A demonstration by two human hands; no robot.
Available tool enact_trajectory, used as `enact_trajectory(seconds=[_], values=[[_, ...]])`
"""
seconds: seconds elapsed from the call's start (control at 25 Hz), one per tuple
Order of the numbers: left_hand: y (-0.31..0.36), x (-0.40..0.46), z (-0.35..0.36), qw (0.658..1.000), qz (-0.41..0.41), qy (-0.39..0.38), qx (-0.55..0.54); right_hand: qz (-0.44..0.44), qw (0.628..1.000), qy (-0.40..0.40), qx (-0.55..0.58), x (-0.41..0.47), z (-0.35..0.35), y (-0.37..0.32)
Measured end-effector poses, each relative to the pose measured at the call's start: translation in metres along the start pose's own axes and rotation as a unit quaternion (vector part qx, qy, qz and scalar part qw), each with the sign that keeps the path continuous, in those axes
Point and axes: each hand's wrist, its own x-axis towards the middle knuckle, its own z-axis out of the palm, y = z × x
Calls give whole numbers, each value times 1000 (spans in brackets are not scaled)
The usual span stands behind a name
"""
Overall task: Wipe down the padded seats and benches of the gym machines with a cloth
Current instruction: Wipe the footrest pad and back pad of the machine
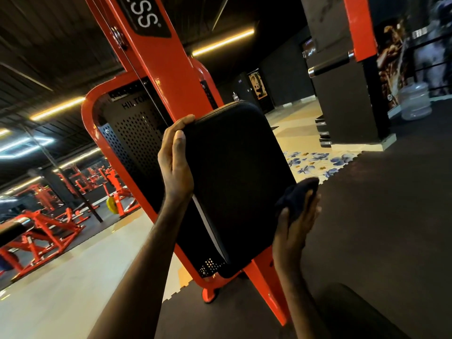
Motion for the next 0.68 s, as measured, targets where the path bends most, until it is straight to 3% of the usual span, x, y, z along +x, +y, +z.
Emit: enact_trajectory(seconds=[0.12,0.2,0.32,0.4,0.48,0.68], values=[[-1,1,1,1000,2,0,1,-69,995,-20,-71,25,2,-17],[-1,1,1,1000,4,-2,-13,-93,993,-58,-42,1,-11,-1],[1,-2,2,1000,-1,-6,-24,-37,990,-76,110,3,-26,5],[1,-2,2,1000,2,-8,-26,-19,992,-89,85,51,-24,-24],[0,0,2,1000,8,-6,-22,-11,986,-160,40,93,-21,-53],[-3,-1,2,1000,16,-2,-24,17,977,-203,58,70,-41,-33]])
